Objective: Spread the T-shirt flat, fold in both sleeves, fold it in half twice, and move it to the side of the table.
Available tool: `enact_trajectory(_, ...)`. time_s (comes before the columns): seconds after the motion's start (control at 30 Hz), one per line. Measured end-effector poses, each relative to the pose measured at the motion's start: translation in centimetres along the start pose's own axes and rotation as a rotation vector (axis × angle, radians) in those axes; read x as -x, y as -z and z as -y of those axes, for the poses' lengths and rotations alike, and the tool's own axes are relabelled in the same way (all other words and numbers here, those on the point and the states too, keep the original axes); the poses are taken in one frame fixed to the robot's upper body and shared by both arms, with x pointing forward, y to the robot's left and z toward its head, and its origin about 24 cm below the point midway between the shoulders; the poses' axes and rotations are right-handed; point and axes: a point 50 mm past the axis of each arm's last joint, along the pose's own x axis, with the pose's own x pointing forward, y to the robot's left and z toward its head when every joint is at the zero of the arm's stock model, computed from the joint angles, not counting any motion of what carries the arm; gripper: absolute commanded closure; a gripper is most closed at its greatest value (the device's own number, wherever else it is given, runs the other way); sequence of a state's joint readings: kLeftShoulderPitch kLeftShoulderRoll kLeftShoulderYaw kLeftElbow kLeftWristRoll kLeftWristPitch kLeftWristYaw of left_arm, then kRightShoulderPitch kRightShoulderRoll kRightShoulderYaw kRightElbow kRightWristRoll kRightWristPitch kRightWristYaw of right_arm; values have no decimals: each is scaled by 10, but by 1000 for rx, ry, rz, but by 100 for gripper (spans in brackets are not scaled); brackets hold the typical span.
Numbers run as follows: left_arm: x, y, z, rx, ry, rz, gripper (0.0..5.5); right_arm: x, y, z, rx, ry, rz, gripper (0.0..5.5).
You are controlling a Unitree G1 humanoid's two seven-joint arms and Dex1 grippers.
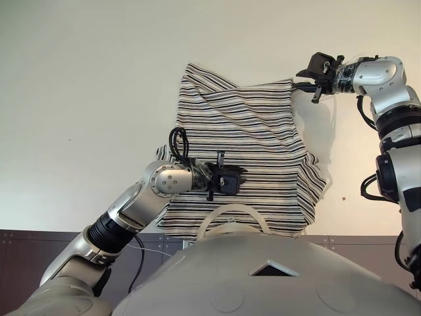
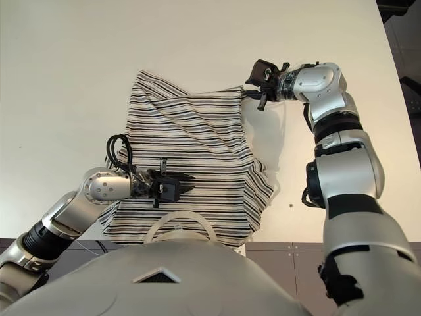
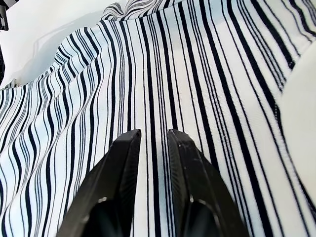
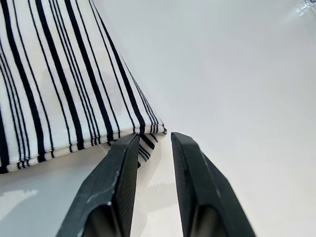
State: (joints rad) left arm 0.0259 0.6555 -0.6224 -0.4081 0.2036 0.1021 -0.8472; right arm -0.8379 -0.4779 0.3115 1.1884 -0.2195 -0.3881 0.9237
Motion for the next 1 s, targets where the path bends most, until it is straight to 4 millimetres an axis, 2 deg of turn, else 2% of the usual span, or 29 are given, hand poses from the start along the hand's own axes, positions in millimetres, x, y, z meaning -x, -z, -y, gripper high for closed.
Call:
enact_trajectory(0.2,1,-1,1,-30,19,6,449,-7,7,-7,4,16,-49,433)
enact_trajectory(0.37,5,2,4,-54,62,-2,449,-21,4,-11,4,90,-75,433)
enact_trajectory(0.5,9,11,14,-35,95,-7,449,-34,4,-11,28,270,-131,433)
enact_trajectory(0.6,12,14,18,-54,102,4,449,-33,9,-7,-30,427,-164,433)
enact_trajectory(0.67,14,16,20,-59,109,1,449,-28,8,3,-135,559,-126,433)
enact_trajectory(0.8,16,18,23,-61,111,7,449,-17,-18,30,-303,704,84,433)
enact_trajectory(0.9,16,19,24,-64,110,11,449,-16,-24,32,-347,682,167,433)
enact_trajectory(1.0,17,20,24,-62,106,11,449,-18,-36,28,-298,509,263,433)
